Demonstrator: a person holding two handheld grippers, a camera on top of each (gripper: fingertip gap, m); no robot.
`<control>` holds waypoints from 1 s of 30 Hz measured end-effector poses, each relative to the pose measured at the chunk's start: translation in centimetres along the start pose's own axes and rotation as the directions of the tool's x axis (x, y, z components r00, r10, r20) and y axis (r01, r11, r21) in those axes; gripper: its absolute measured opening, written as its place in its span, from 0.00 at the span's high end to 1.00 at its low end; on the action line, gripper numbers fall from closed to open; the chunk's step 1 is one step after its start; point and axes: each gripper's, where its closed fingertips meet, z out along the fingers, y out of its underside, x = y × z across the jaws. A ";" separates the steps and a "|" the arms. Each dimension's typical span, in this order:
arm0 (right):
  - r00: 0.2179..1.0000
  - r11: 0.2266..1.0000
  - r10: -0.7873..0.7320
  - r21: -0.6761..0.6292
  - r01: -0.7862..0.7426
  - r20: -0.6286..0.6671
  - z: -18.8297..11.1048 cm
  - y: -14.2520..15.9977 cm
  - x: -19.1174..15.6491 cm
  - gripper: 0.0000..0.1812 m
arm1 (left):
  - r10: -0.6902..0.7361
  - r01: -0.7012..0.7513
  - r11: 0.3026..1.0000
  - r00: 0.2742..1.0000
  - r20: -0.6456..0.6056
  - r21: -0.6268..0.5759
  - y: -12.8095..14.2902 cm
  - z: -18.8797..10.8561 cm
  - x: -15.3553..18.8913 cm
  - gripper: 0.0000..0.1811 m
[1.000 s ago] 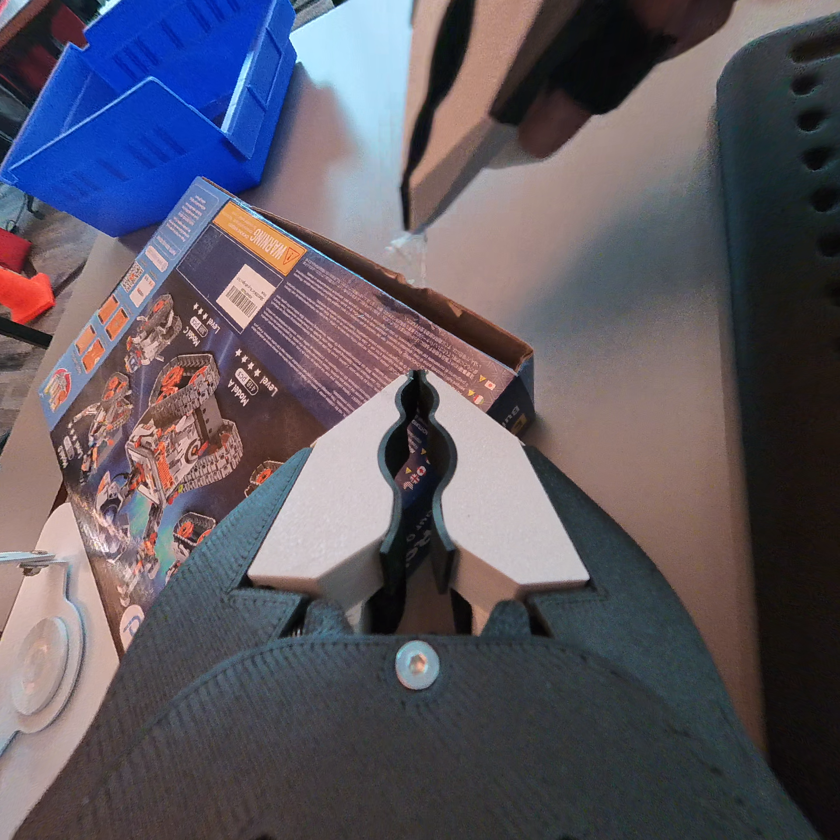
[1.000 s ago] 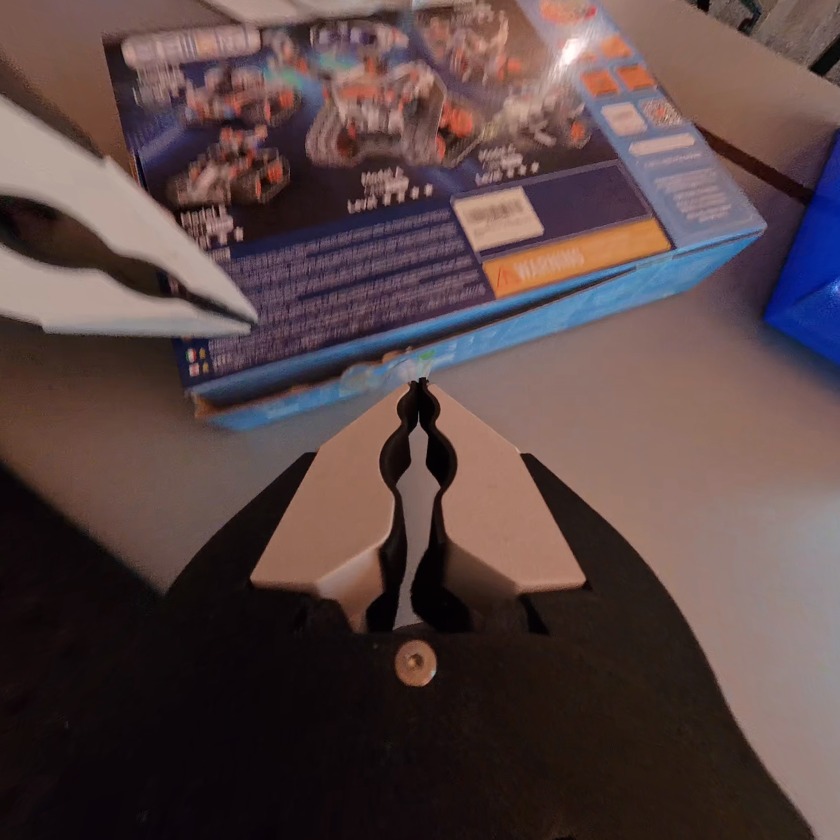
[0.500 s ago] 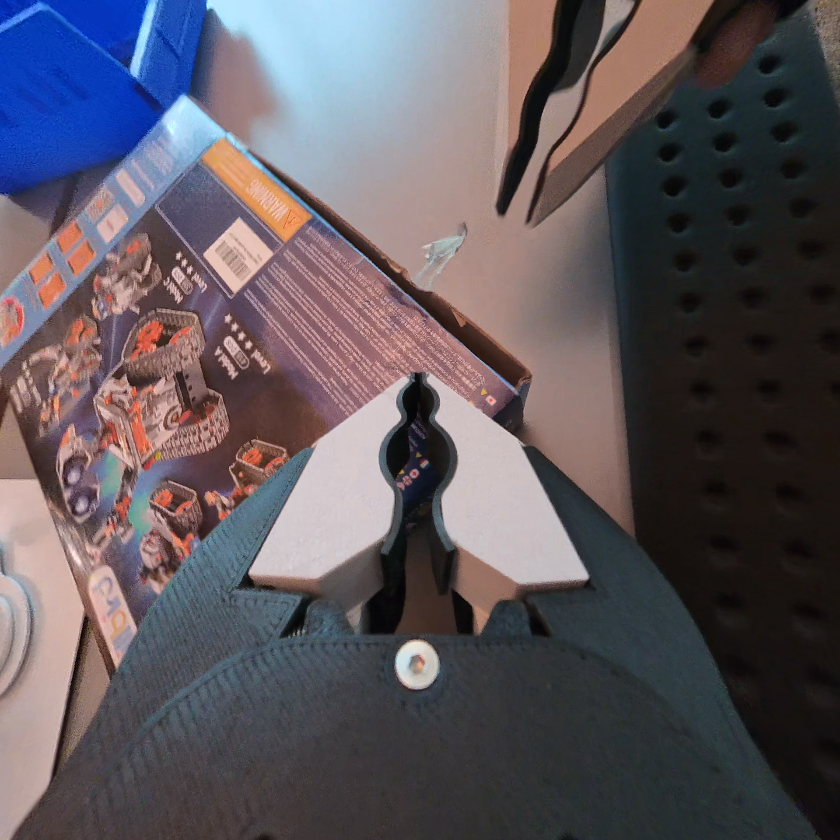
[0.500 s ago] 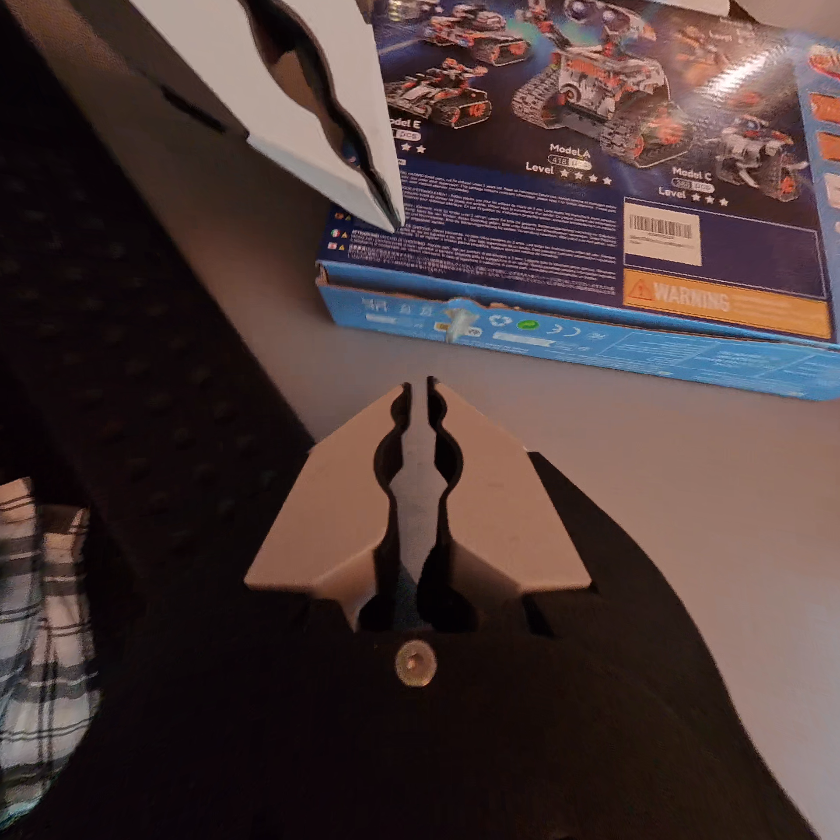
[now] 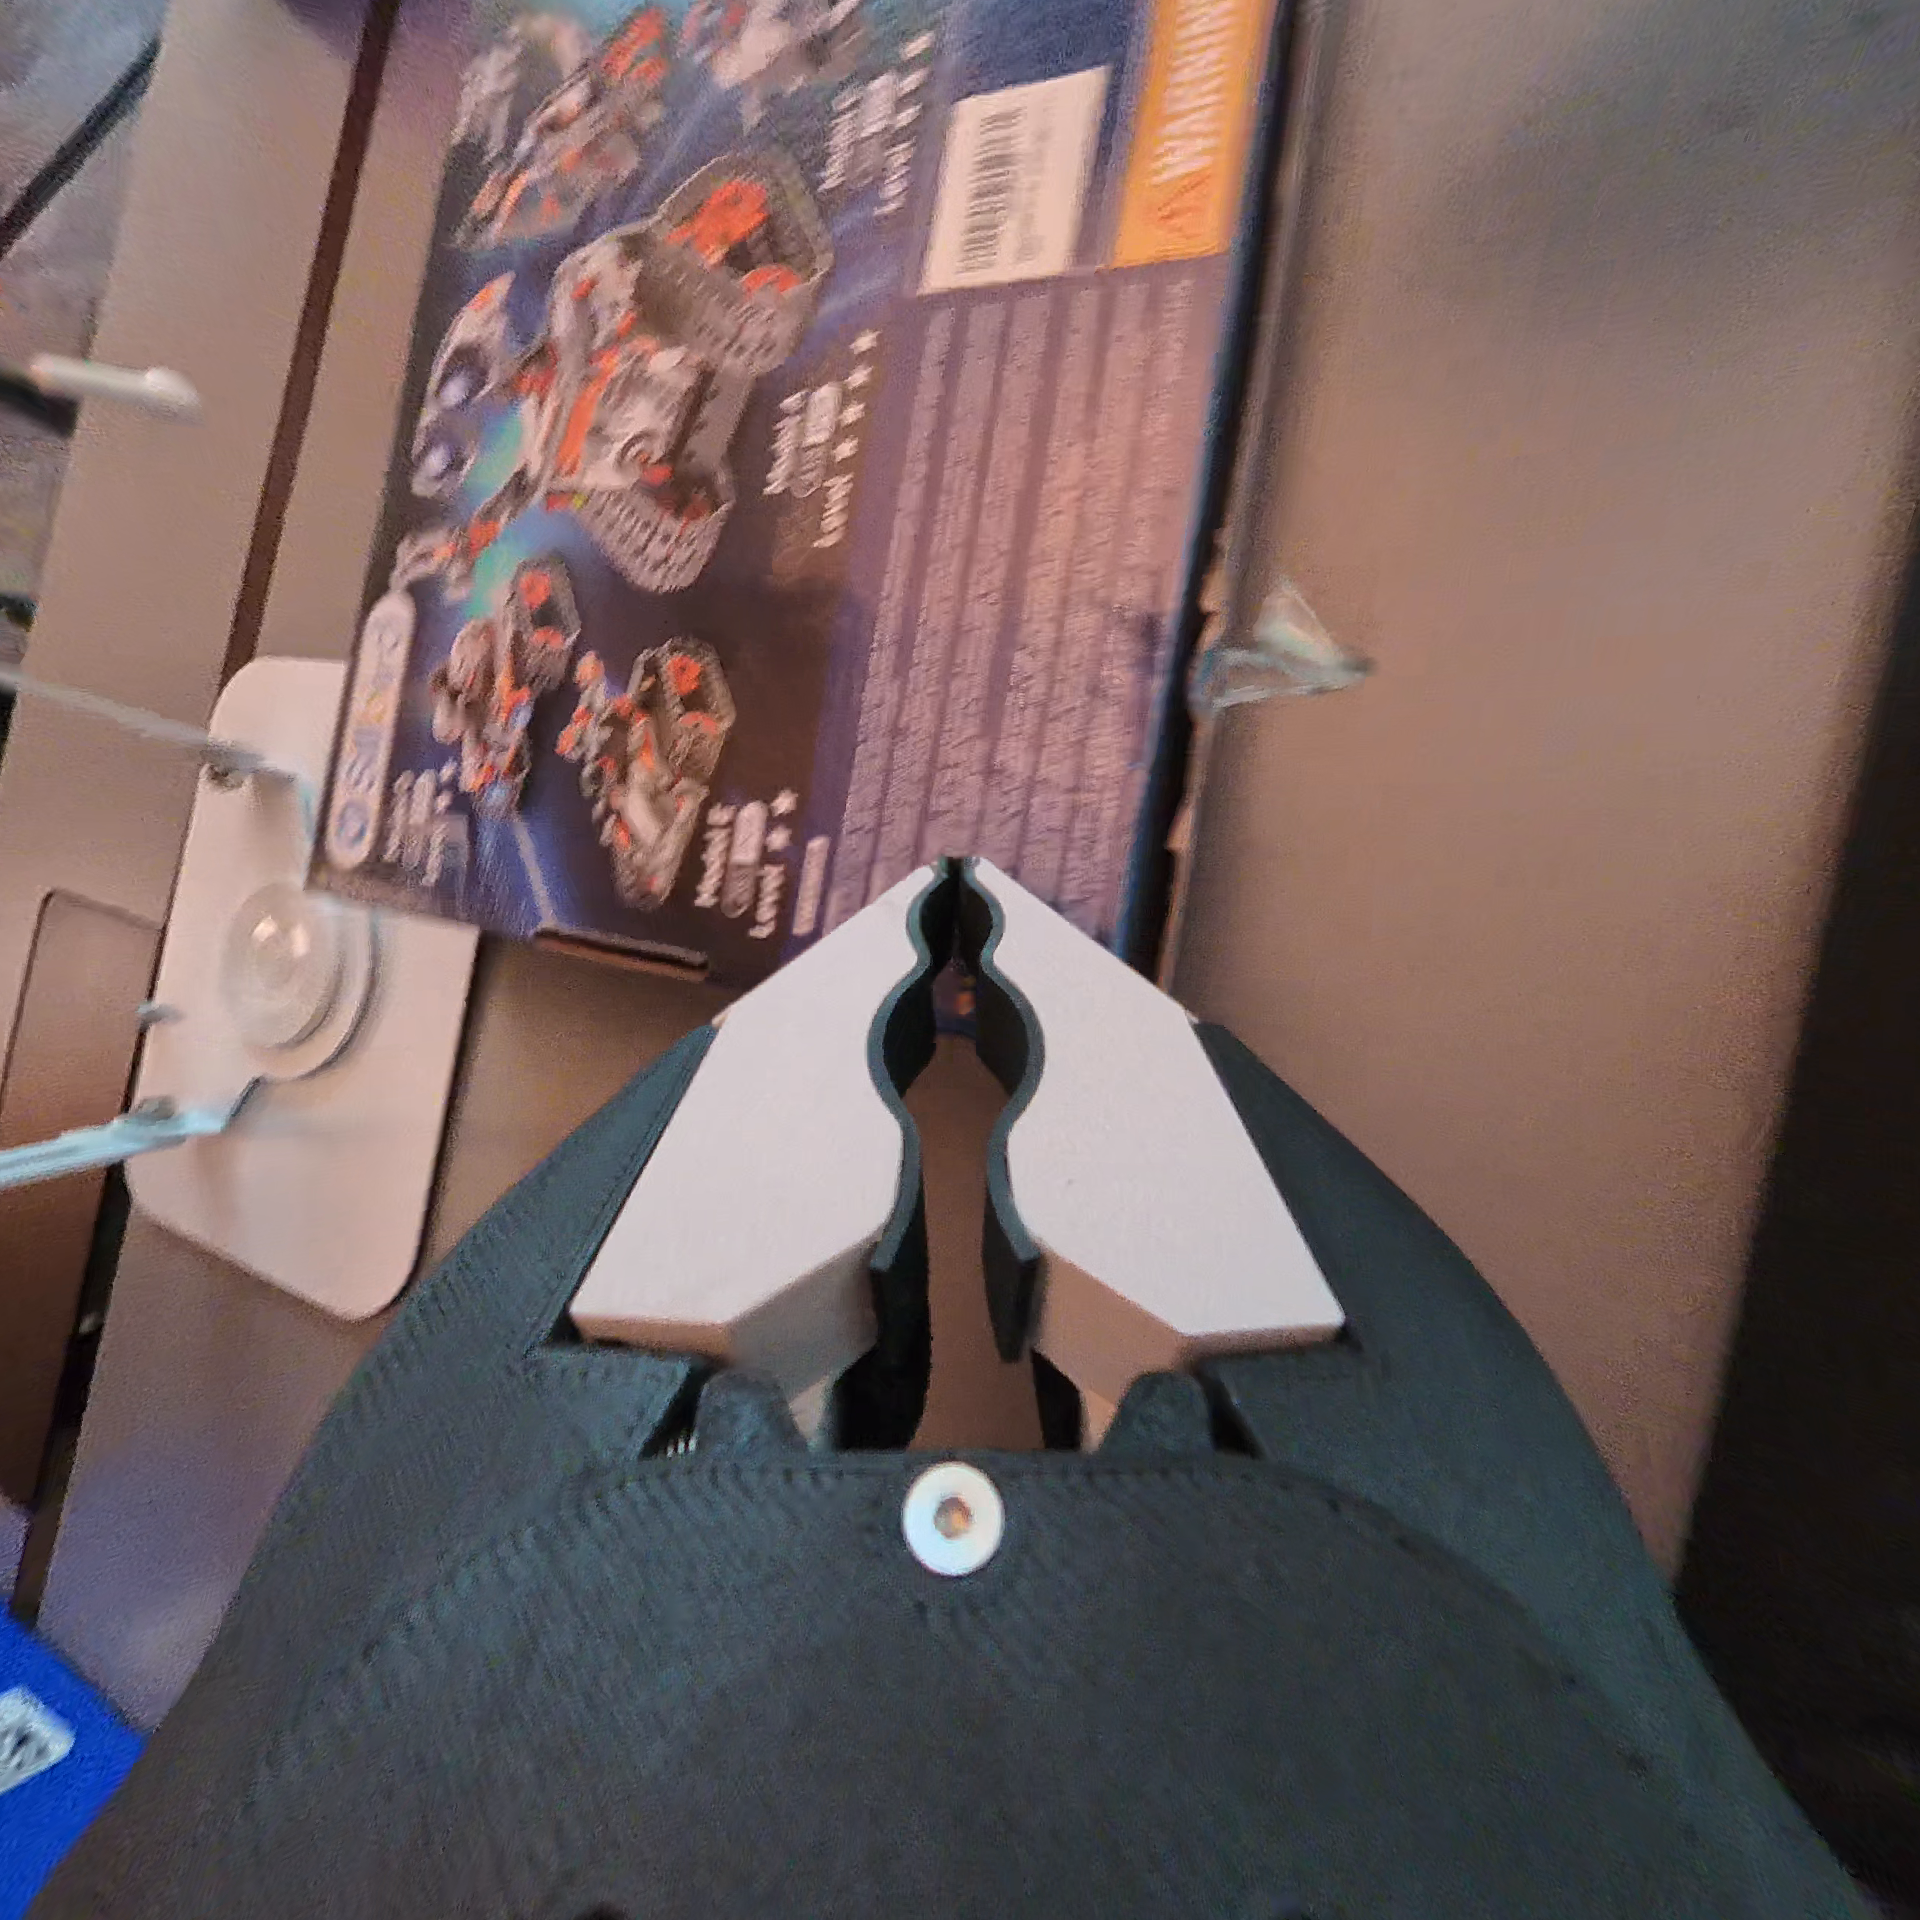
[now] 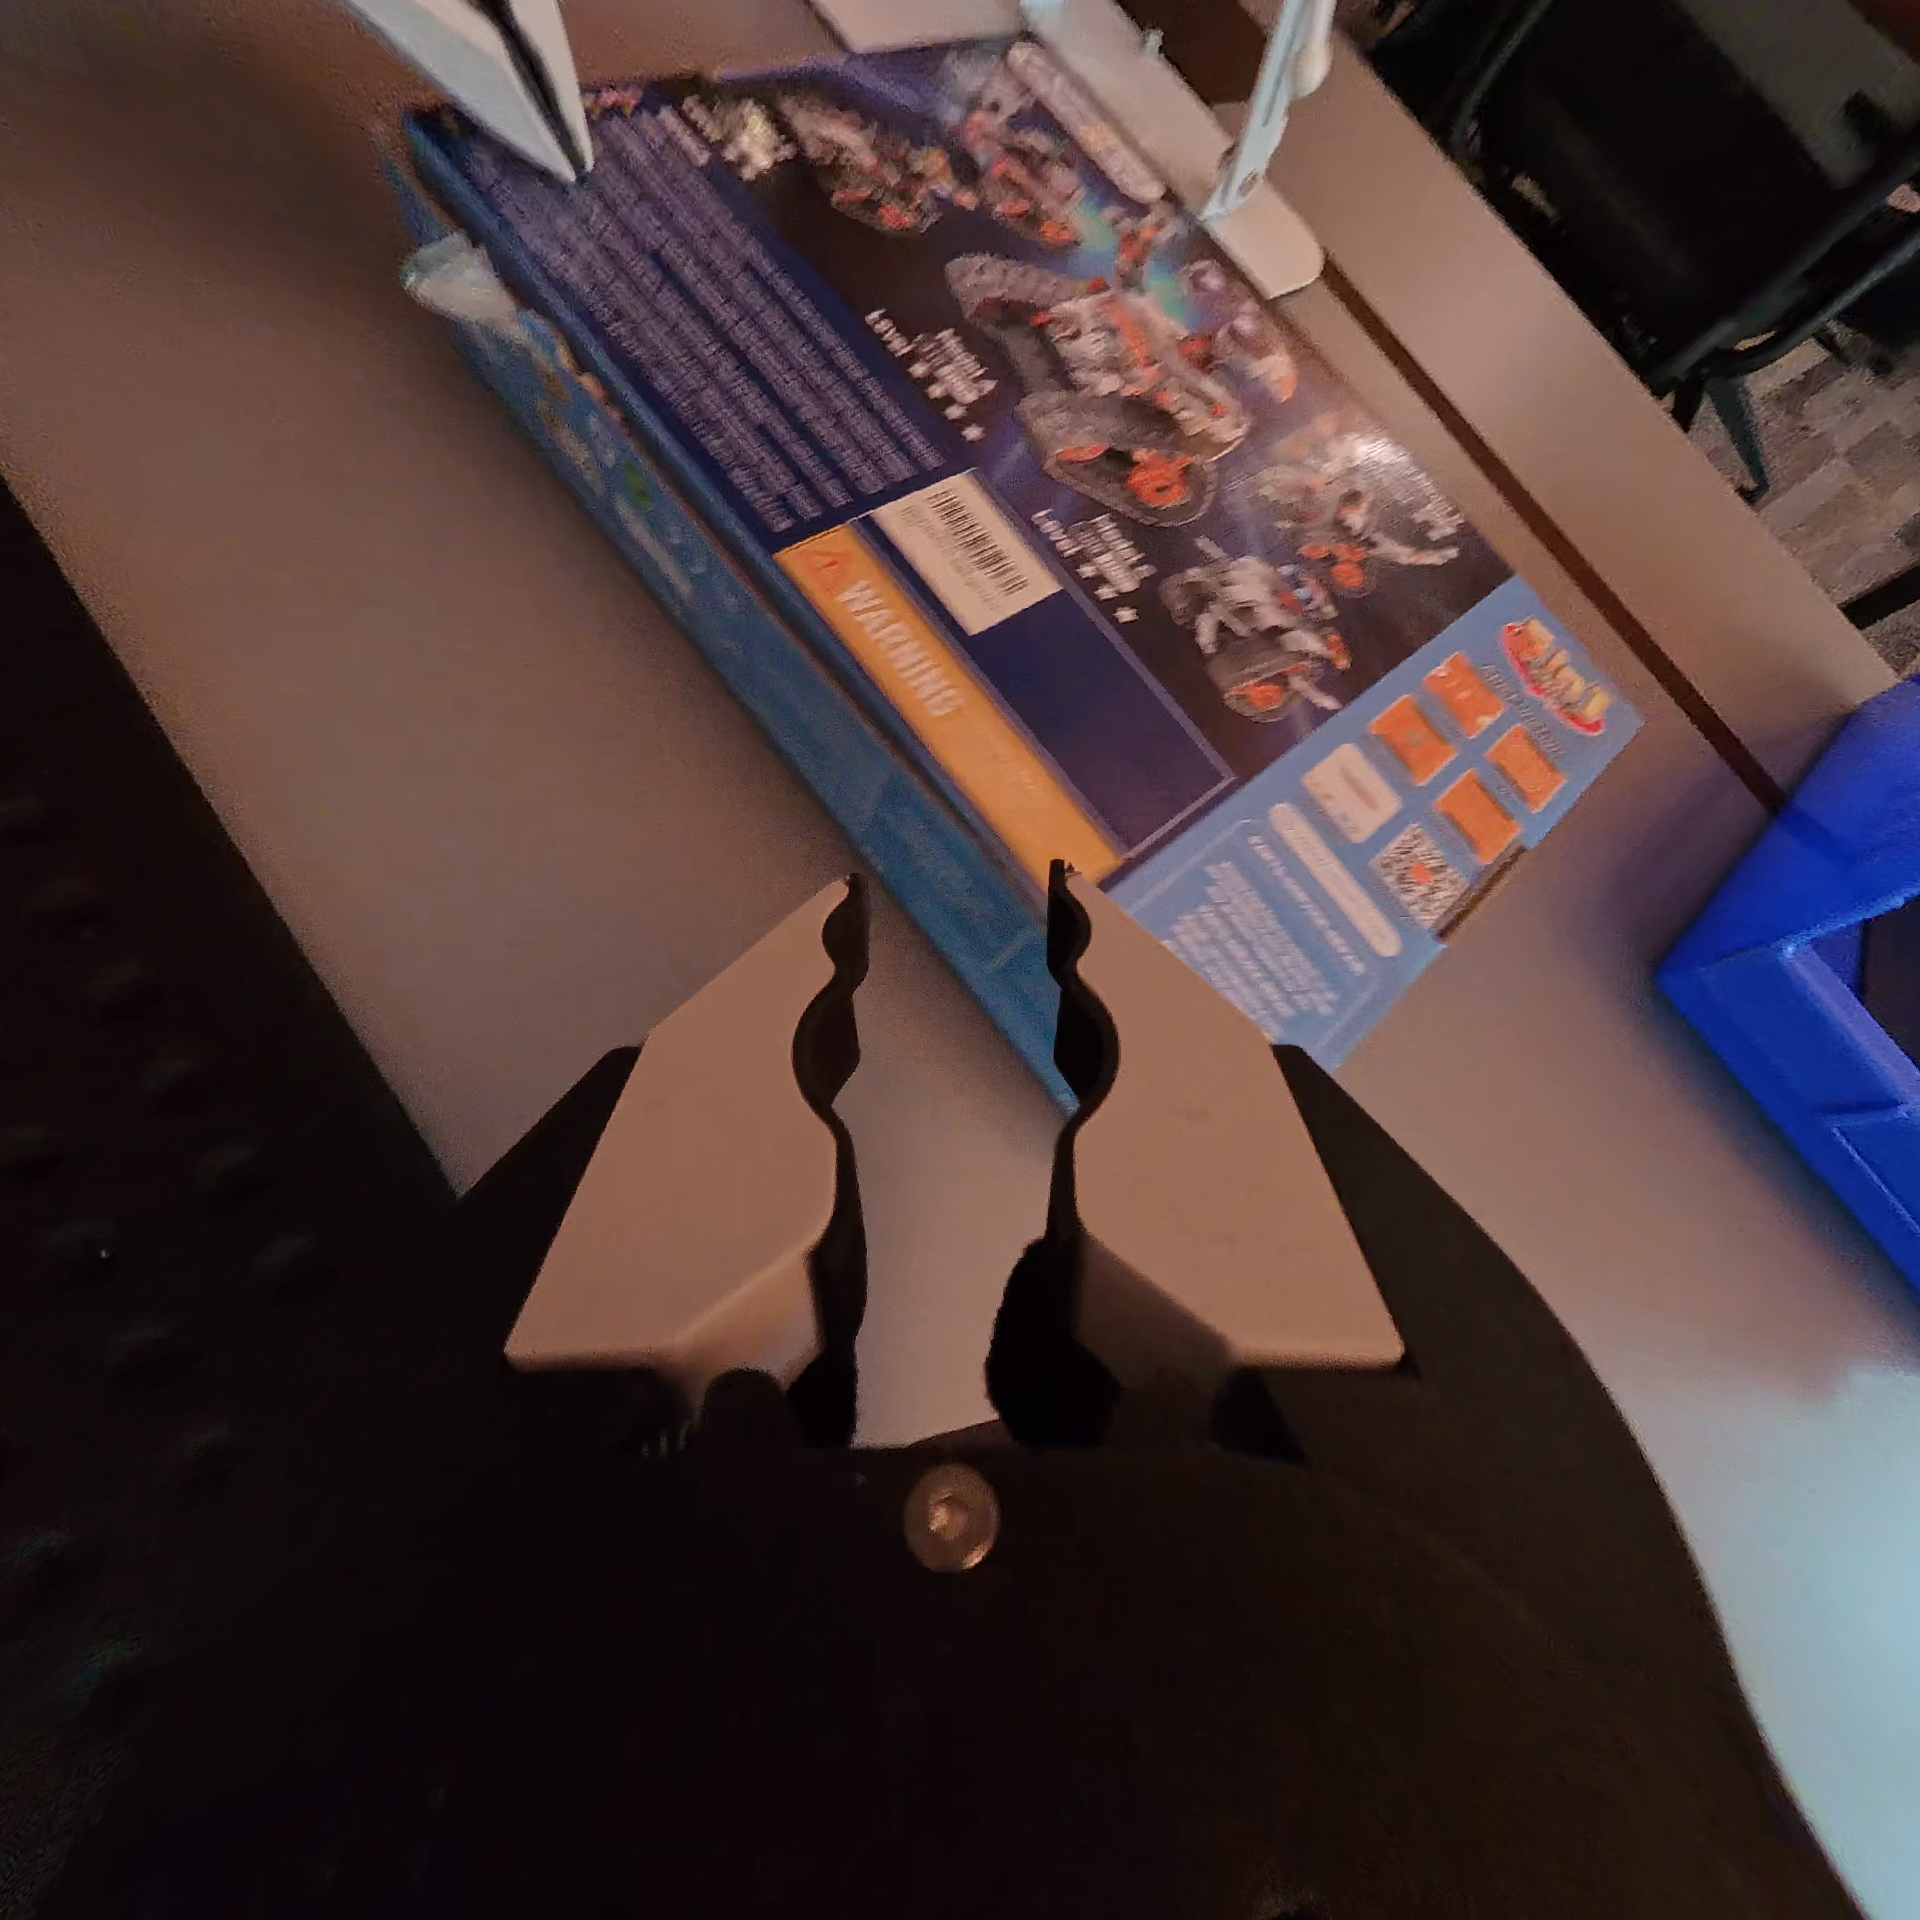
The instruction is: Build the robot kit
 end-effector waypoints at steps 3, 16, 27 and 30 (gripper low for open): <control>1.000 1.000 0.002 0.011 -0.002 -0.005 -0.5 0.2 0.8 0.82 | -0.006 0.014 0.997 0.994 0.109 -0.076 2.0 -0.7 -2.5 1.00; 0.994 0.994 -0.066 -0.083 0.073 0.088 2.4 3.2 -3.3 0.92 | 0.214 -0.229 0.959 0.972 0.100 0.169 -11.2 2.1 6.9 0.95; 0.997 0.999 -0.028 0.023 0.030 -0.068 0.1 2.0 0.7 0.85 | 0.280 -0.307 0.951 0.907 0.313 0.040 -11.8 6.6 6.6 1.00; 1.000 0.999 -0.019 0.037 0.020 -0.024 0.1 1.6 0.2 0.86 | 0.273 -0.297 0.954 0.920 0.282 0.044 -11.2 6.1 6.9 1.00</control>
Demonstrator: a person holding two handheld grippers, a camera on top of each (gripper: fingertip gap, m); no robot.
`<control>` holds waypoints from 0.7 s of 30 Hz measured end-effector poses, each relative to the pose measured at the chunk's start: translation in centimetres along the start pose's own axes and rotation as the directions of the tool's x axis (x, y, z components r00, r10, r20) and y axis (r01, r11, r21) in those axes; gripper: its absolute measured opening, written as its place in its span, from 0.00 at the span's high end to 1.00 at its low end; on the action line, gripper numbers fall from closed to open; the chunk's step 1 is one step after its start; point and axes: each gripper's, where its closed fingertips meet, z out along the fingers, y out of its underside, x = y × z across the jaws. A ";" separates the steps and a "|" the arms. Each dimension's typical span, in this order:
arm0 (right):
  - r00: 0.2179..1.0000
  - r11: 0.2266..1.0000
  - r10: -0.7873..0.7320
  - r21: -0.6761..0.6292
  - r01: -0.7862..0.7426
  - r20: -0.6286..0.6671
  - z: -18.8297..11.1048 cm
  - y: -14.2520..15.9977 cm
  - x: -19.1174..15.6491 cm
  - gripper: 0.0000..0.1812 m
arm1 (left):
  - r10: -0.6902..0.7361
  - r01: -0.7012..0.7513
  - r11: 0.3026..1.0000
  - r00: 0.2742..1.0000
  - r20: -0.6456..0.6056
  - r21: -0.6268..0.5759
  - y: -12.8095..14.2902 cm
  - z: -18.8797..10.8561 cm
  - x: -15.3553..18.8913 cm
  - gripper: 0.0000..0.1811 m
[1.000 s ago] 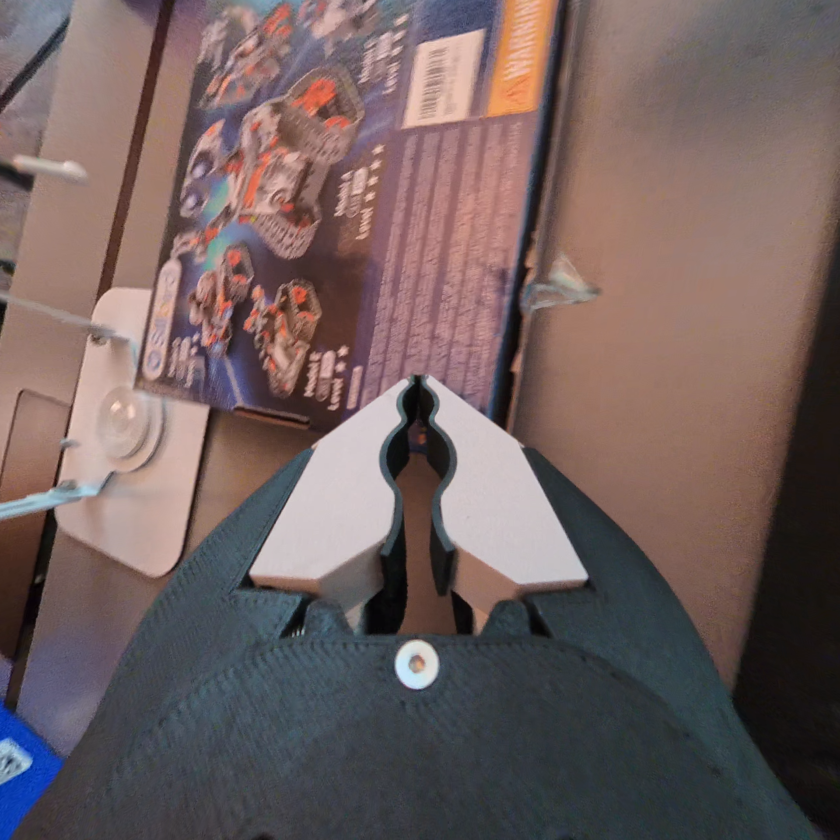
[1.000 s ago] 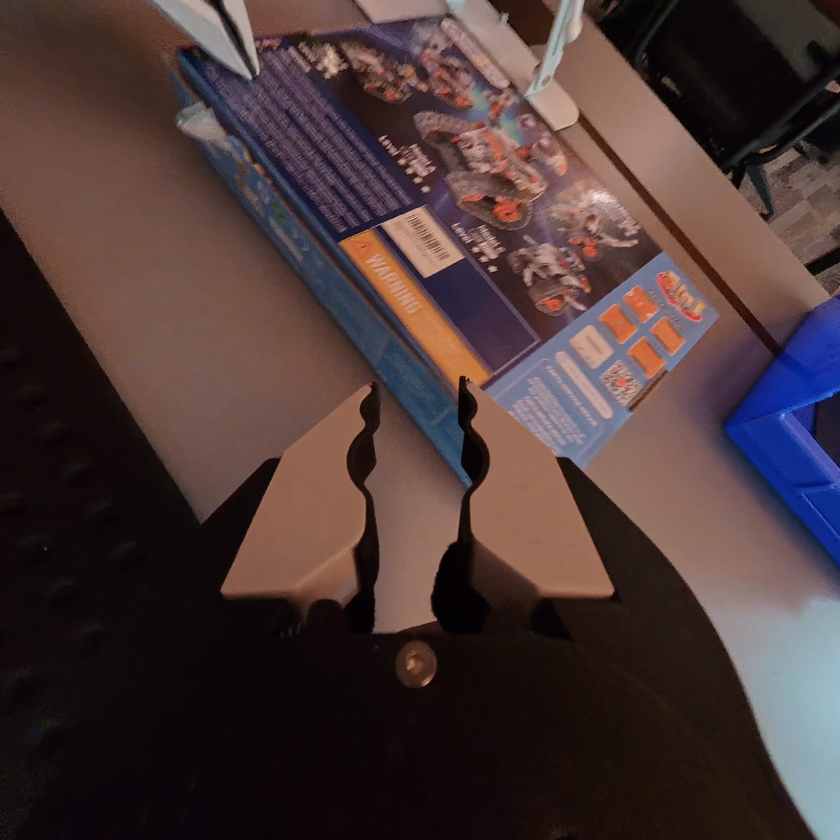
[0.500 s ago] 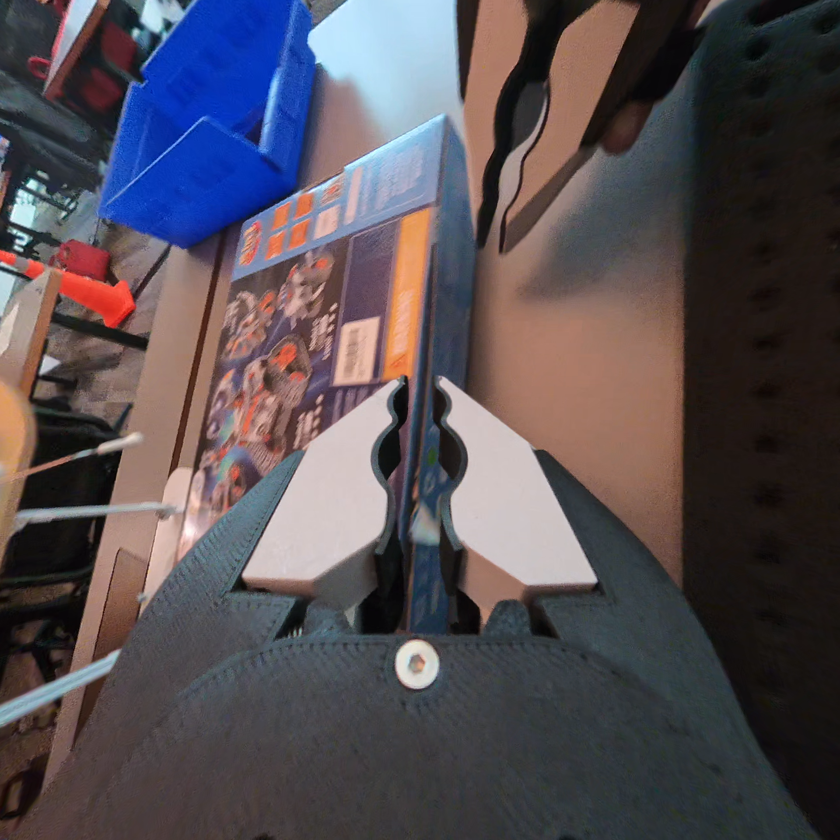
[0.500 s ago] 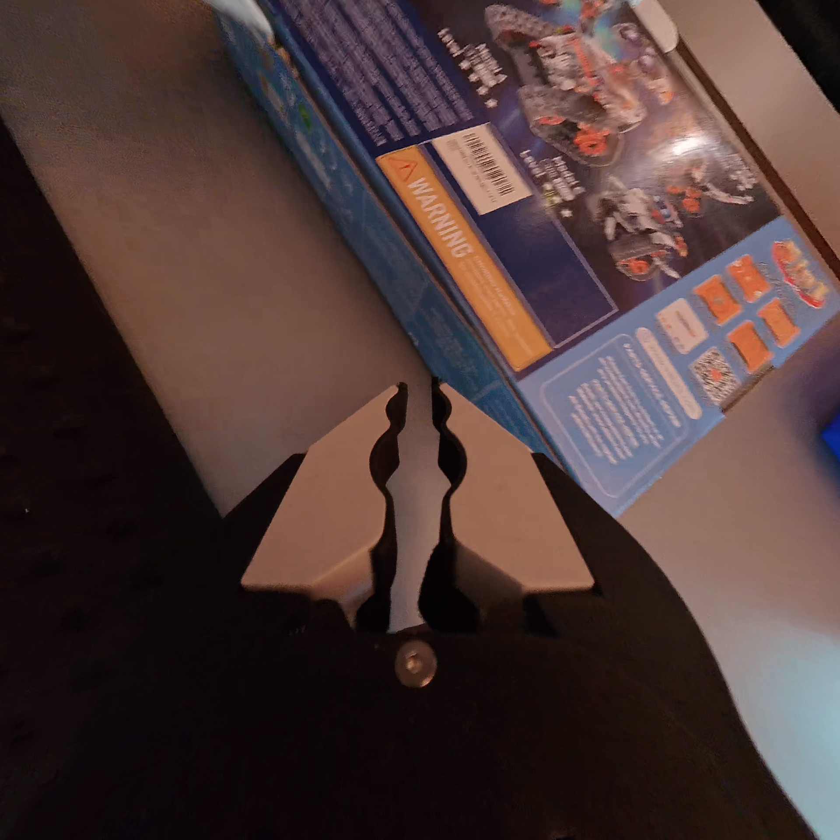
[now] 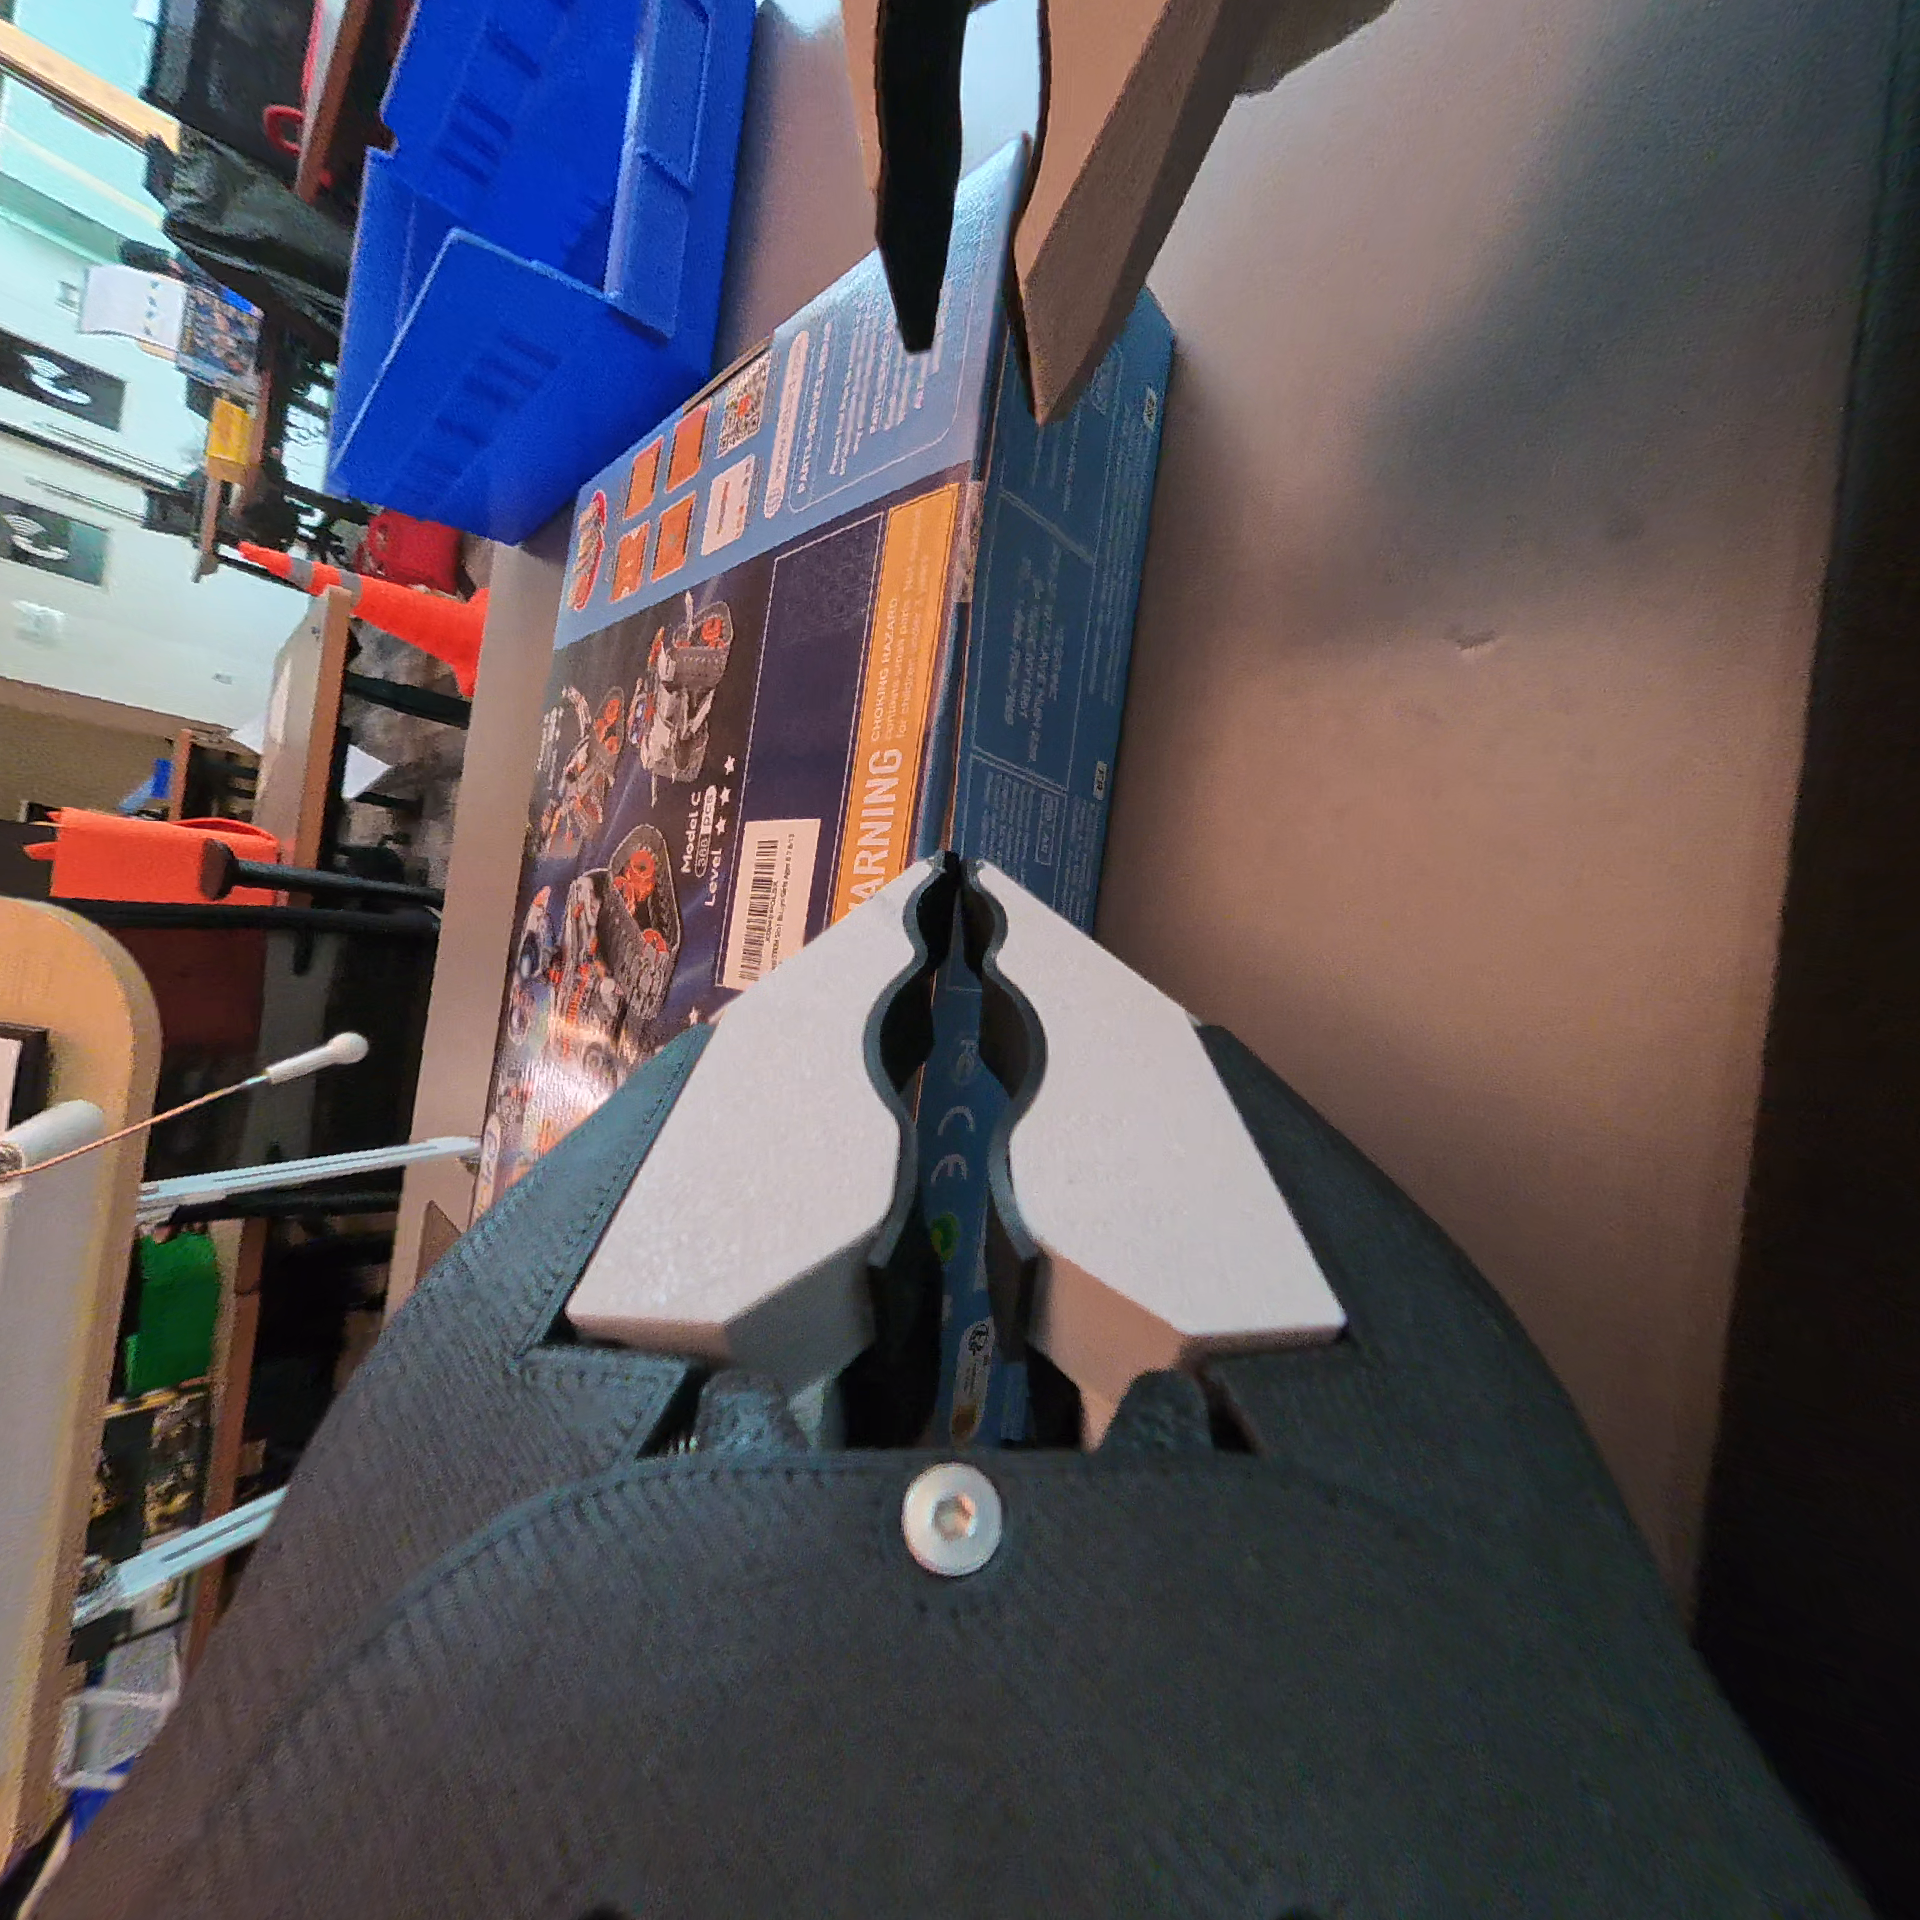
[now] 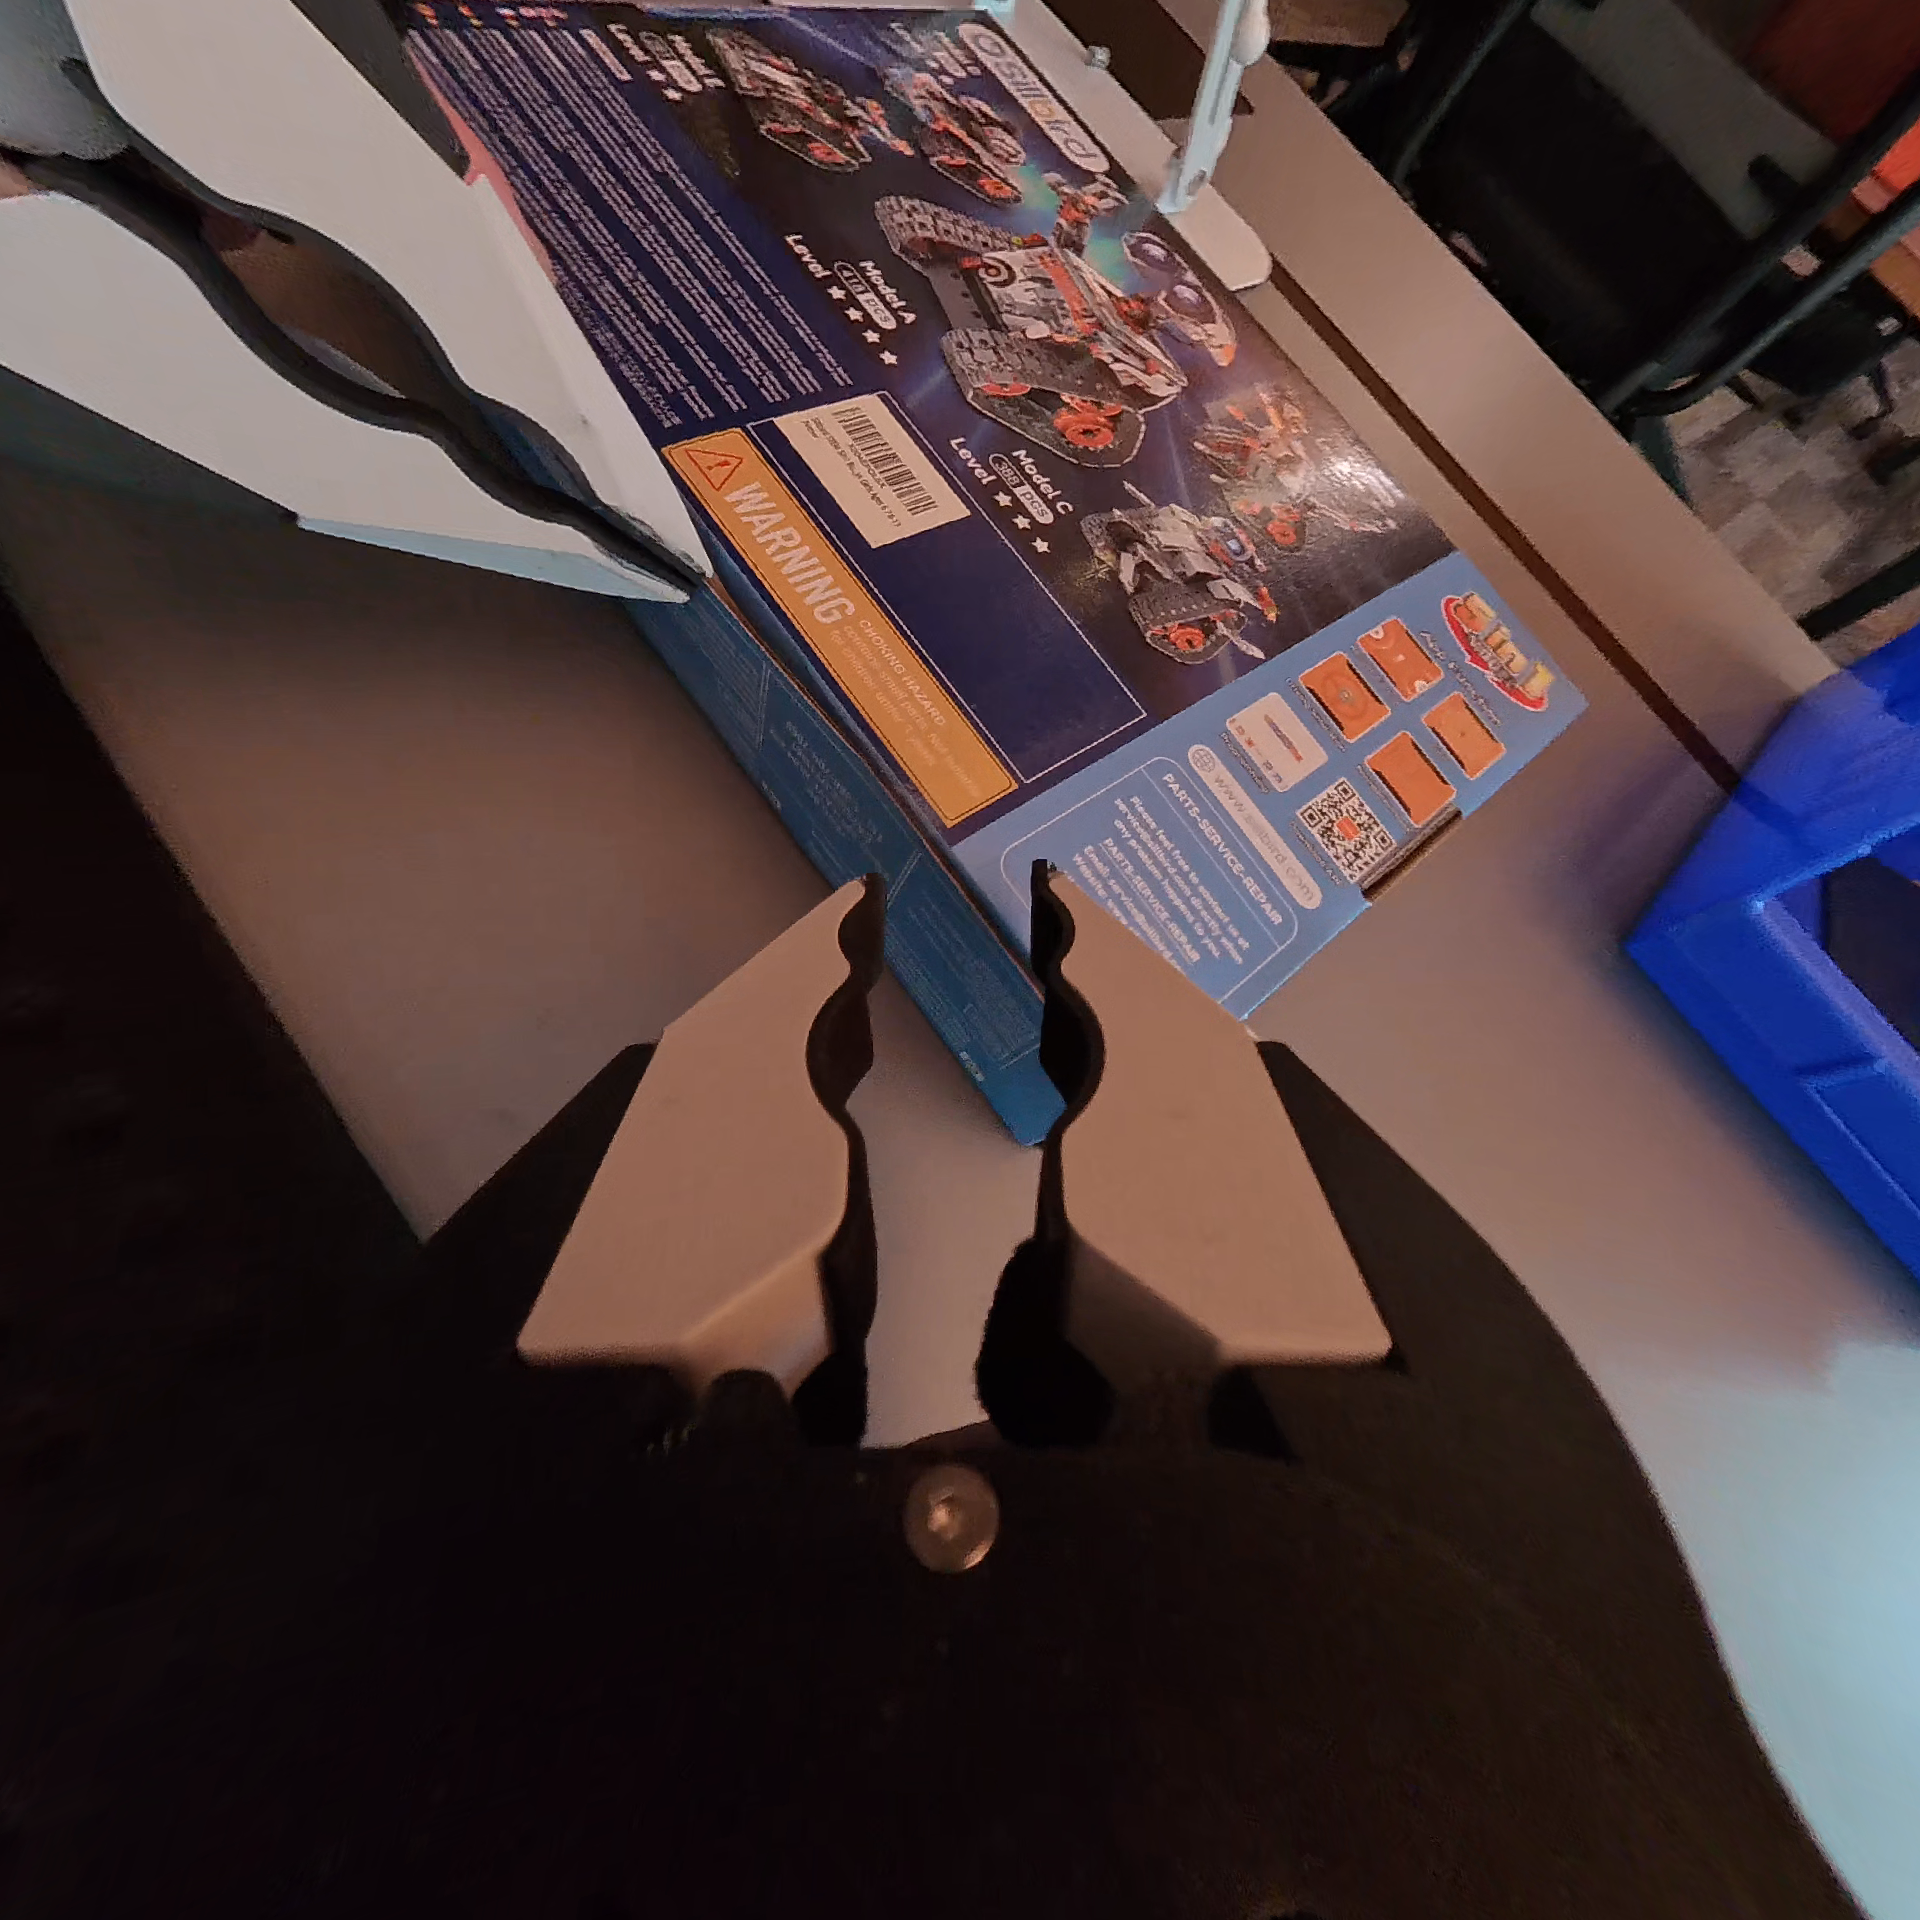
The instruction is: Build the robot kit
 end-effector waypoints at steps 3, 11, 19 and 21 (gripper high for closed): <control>0.999 1.000 -0.017 -0.013 0.018 0.037 0.1 -0.3 -0.5 0.84 | -0.007 0.007 1.000 1.000 -0.026 0.008 0.7 -0.9 0.2 1.00; 0.977 0.999 -0.041 0.014 0.039 0.209 0.5 -1.6 -3.9 0.87 | -0.043 0.037 0.997 0.995 -0.090 -0.072 3.1 -4.0 1.0 0.99; 0.944 0.999 0.037 0.007 -0.041 0.329 1.1 -2.0 -4.7 0.97 | -0.059 0.061 0.997 0.997 -0.052 0.037 0.1 -3.5 1.6 0.98; 0.941 0.999 0.037 0.007 -0.042 0.335 1.3 -2.0 -4.7 0.98 | -0.060 0.061 0.997 0.998 -0.013 0.056 -0.4 -2.8 1.4 0.99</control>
